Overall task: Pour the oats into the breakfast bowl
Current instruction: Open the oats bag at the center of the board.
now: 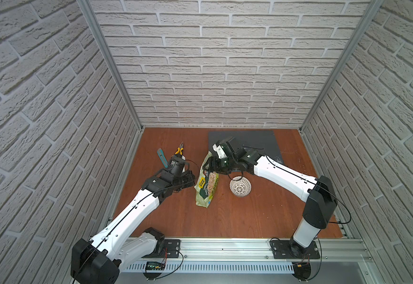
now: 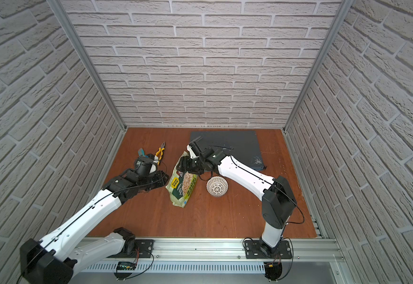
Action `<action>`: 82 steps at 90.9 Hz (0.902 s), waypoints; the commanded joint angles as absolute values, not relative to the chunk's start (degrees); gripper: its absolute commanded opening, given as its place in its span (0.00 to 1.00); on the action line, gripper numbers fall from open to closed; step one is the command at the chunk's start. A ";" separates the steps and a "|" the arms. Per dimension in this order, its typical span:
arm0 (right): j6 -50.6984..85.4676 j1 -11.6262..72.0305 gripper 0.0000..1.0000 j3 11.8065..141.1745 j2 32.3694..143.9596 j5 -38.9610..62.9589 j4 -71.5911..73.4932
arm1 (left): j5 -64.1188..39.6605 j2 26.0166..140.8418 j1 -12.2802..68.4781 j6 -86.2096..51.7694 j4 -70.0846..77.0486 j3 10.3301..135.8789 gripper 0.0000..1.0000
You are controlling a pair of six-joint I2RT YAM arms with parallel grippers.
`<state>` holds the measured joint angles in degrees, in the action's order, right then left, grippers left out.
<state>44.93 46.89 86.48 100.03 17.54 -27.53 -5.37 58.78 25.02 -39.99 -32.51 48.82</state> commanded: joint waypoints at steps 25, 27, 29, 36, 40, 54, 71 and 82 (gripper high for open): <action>45.97 47.37 0.70 86.24 98.05 19.25 -22.50 | -7.06 59.13 24.67 -39.73 -29.37 49.25 0.23; 46.10 47.37 0.70 86.23 98.01 19.29 -22.15 | -6.99 59.10 24.67 -39.73 -29.36 49.18 0.23; 46.07 47.44 0.70 86.29 98.00 19.39 -22.04 | -7.00 59.18 24.67 -39.73 -29.36 49.17 0.23; 46.14 47.37 0.71 86.47 98.04 19.29 -22.13 | -6.88 59.31 24.70 -39.73 -29.42 49.14 0.23; 46.14 47.37 0.71 86.44 98.15 19.14 -22.15 | -6.90 59.36 24.70 -39.73 -29.44 49.08 0.23; 46.14 47.37 0.71 86.50 99.13 18.88 -22.72 | -7.00 59.50 24.70 -39.73 -29.36 49.14 0.23; 45.58 47.37 0.68 86.64 99.40 17.94 -24.07 | -6.85 59.31 24.70 -39.73 -29.53 49.05 0.23; 44.81 47.37 0.67 86.95 99.57 16.98 -25.57 | -6.70 59.31 24.69 -39.64 -29.53 49.09 0.23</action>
<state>45.65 46.89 86.48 100.01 18.33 -24.40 -6.68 59.33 25.02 -40.01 -31.22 48.82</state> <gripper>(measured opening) 0.666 0.232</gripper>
